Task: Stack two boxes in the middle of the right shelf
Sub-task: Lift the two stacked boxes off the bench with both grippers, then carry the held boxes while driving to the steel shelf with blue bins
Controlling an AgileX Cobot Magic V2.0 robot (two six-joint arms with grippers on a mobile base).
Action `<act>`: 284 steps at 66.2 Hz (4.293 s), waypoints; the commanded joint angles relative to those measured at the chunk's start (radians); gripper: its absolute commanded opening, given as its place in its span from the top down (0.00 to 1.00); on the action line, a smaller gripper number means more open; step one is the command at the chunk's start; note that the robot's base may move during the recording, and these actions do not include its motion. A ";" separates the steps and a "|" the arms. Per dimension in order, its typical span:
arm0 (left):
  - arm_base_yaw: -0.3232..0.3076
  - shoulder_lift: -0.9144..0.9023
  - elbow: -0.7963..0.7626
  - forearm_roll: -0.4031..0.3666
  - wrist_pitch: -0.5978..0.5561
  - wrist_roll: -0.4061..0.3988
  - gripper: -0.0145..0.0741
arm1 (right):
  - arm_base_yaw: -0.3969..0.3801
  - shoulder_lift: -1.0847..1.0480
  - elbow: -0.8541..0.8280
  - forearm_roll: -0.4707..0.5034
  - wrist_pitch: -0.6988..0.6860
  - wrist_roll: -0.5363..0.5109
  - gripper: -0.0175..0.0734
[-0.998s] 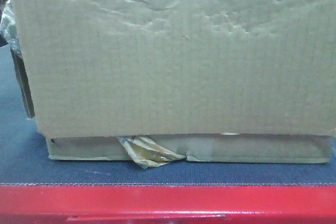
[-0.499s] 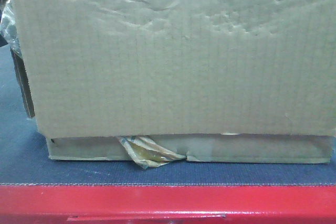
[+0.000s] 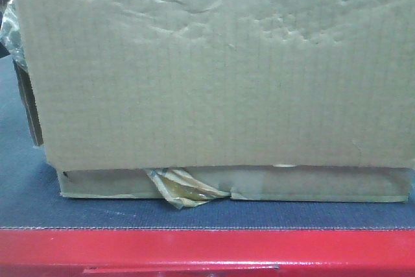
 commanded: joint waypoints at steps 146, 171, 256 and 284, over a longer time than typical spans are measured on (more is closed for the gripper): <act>-0.033 -0.210 -0.238 0.416 -0.243 -0.127 0.96 | 0.104 -0.172 -0.260 -0.325 -0.344 0.226 0.98; -0.033 -0.210 -0.238 0.416 -0.243 -0.127 0.96 | 0.104 -0.172 -0.260 -0.325 -0.346 0.226 0.98; -0.033 -0.155 -0.238 0.419 -0.252 -0.127 0.96 | 0.104 -0.172 -0.260 -0.325 -0.345 0.226 0.99; -0.033 -0.155 -0.238 0.419 -0.252 -0.127 0.96 | 0.104 -0.172 -0.260 -0.325 -0.345 0.226 0.99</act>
